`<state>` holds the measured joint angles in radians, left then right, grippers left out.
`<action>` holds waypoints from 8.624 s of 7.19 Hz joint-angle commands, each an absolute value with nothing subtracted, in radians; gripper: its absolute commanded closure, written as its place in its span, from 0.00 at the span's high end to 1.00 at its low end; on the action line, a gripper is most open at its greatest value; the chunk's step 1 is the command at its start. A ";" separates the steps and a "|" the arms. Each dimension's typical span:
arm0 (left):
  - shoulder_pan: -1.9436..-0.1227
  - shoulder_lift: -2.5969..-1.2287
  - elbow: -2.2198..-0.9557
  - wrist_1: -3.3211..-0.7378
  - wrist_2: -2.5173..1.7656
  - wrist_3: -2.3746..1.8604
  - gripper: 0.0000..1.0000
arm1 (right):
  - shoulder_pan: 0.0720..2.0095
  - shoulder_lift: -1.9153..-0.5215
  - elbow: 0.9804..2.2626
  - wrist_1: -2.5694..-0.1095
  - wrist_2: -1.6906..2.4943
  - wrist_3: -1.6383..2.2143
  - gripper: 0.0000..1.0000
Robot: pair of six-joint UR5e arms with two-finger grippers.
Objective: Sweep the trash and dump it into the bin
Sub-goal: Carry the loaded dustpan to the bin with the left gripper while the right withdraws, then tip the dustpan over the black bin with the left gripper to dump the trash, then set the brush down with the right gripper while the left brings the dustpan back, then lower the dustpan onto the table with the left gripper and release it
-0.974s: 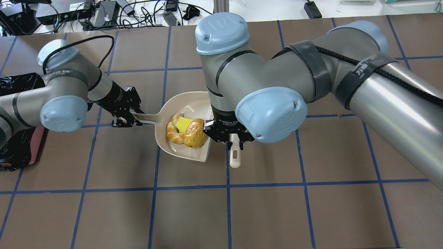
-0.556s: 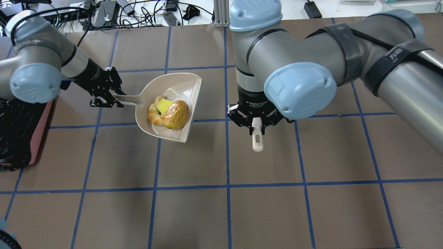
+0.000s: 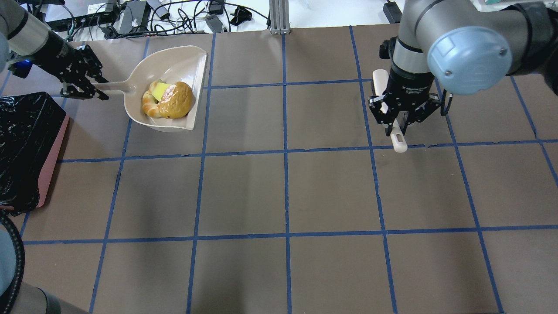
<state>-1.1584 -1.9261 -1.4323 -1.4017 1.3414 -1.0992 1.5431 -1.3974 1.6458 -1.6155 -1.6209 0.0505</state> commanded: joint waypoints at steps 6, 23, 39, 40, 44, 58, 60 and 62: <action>-0.869 -2.121 -1.016 -1.558 1.361 -1.088 0.00 | 1.292 -1.252 1.673 -1.851 -1.698 -0.232 0.02; -0.720 -2.326 -0.767 -1.267 1.838 -0.604 0.00 | 1.250 -1.239 1.812 -2.086 -1.709 -0.337 0.05; -0.874 -2.109 -0.937 -1.278 1.759 -0.720 0.00 | 1.265 -1.371 1.761 -2.018 -1.640 -0.302 1.00; -0.903 -2.106 -0.937 -1.305 1.703 -0.741 0.00 | 1.288 -1.423 1.759 -1.958 -1.606 -0.284 1.00; -0.966 -2.146 -0.937 -1.319 1.518 -0.901 0.00 | 1.414 -1.526 1.623 -1.679 -1.606 -0.130 1.00; -1.284 -2.270 -1.167 -1.284 1.660 -1.267 0.00 | 1.637 -1.532 1.601 -1.677 -1.510 0.127 1.00; -1.292 -2.234 -1.271 -1.111 1.655 -1.304 0.00 | 1.632 -1.537 1.601 -1.680 -1.531 0.121 1.00; -1.301 -2.192 -1.307 -1.152 1.666 -1.305 0.00 | 1.608 -1.536 1.601 -1.684 -1.565 0.109 1.00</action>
<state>-1.2953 -2.2166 -1.2765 -1.1410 1.6603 -1.3028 1.6239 -1.5355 1.6020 -1.6819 -1.5473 0.1172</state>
